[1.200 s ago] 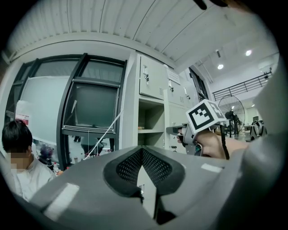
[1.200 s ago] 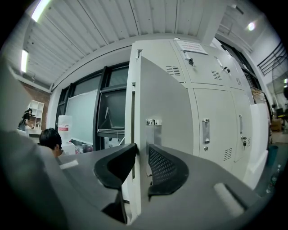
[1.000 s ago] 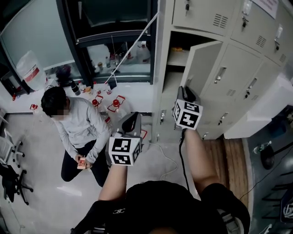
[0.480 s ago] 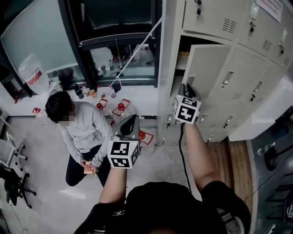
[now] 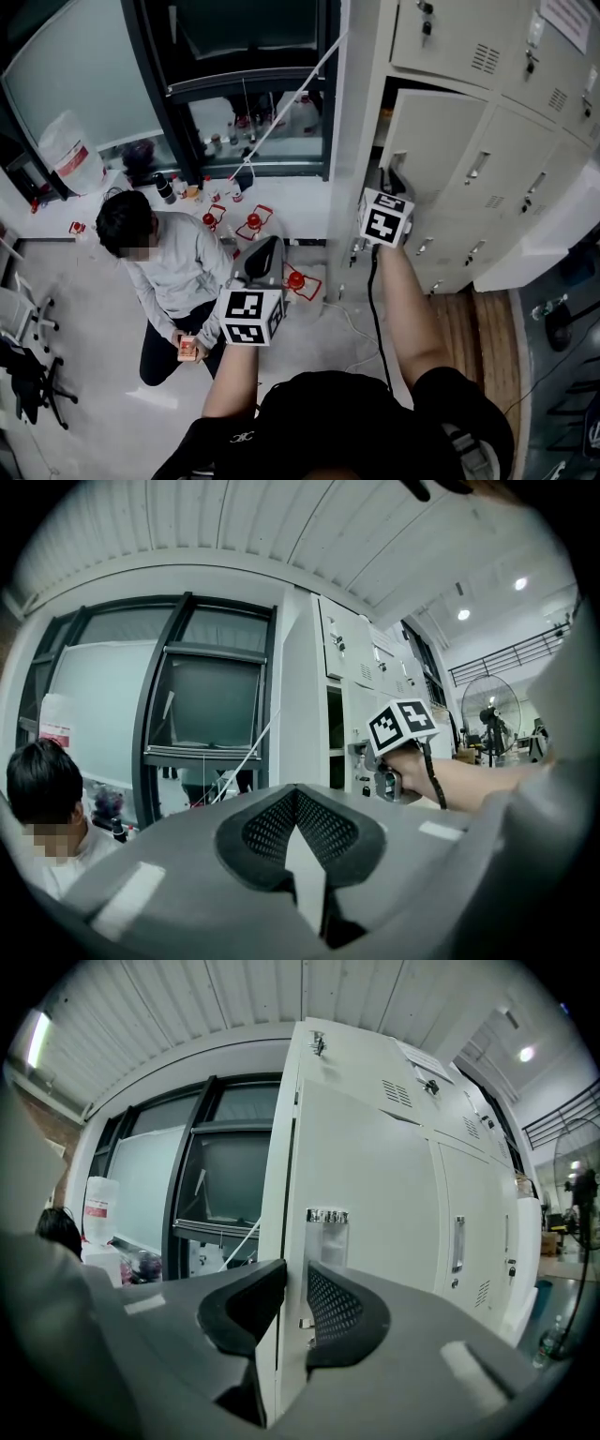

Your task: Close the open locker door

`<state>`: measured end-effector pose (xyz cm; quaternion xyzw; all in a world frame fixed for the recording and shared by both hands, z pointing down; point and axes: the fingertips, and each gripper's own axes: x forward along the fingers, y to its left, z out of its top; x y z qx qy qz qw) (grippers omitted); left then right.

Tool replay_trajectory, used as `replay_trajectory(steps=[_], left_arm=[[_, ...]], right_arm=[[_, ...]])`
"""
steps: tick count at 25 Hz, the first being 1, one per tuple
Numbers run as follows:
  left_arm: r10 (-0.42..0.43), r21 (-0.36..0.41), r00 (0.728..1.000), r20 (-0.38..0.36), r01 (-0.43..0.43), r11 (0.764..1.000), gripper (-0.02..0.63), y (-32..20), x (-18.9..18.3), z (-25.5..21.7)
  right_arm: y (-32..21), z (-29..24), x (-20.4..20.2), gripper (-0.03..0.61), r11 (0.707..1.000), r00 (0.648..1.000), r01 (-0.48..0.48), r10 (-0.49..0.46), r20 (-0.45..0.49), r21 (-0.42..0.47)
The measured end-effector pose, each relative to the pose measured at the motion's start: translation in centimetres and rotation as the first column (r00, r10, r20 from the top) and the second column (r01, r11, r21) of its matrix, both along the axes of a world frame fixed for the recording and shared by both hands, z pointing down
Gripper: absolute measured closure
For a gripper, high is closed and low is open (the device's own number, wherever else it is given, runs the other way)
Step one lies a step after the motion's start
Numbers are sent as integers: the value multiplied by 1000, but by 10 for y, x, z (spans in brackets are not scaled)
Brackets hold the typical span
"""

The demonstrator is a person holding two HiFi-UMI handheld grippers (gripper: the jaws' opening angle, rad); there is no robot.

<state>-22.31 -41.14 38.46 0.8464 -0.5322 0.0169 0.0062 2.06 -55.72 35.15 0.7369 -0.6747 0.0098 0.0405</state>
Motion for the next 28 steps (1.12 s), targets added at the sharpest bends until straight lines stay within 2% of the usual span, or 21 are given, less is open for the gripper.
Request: replay_trajectory(steps=[20, 28], left_arm=[[-57, -15, 998, 9, 58, 998, 614, -19, -31, 3], [-80, -27, 997, 23, 81, 996, 614, -16, -35, 9]], right_arm=[[-53, -1, -9, 500, 1000, 1000, 11, -11, -14, 10], [-70, 0, -11, 523, 1000, 999, 25, -24, -27, 11]])
